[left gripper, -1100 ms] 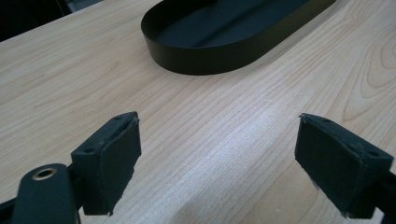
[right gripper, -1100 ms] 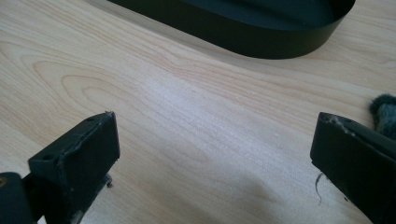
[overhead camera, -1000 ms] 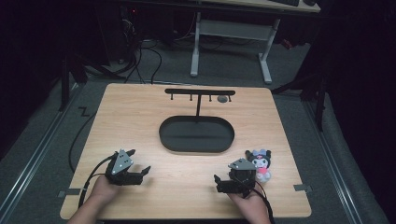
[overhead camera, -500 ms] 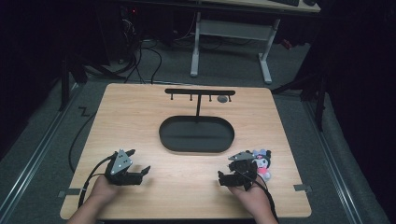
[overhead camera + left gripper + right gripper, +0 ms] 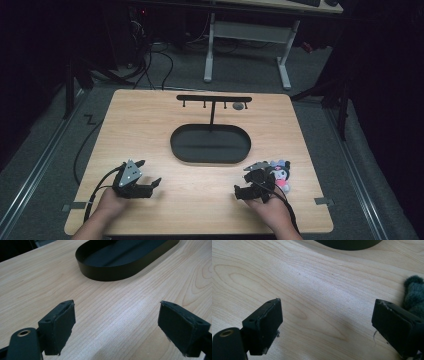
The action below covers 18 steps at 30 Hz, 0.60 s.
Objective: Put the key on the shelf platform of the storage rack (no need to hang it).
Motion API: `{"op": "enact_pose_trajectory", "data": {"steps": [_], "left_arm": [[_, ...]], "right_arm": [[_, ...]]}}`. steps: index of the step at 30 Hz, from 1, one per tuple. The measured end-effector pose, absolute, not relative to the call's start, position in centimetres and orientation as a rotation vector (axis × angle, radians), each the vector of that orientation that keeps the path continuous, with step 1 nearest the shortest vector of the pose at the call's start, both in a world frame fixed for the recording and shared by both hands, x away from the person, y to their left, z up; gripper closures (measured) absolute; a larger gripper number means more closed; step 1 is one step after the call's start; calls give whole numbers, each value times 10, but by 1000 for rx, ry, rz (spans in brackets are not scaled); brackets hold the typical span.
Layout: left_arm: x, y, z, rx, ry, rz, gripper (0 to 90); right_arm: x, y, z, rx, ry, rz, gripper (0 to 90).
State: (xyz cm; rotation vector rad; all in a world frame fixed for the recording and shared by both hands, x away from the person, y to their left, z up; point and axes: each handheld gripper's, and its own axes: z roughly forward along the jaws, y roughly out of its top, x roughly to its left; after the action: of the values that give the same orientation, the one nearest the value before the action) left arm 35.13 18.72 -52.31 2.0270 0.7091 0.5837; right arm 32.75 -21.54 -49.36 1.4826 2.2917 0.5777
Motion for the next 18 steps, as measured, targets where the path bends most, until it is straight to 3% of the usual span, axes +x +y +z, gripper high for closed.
{"op": "enact_pose_trajectory", "data": {"steps": [18], "left_arm": [[352, 187, -523, 2032, 709, 578, 154]], "right_arm": [[337, -221, -480, 1557, 2483, 470, 162]]}}
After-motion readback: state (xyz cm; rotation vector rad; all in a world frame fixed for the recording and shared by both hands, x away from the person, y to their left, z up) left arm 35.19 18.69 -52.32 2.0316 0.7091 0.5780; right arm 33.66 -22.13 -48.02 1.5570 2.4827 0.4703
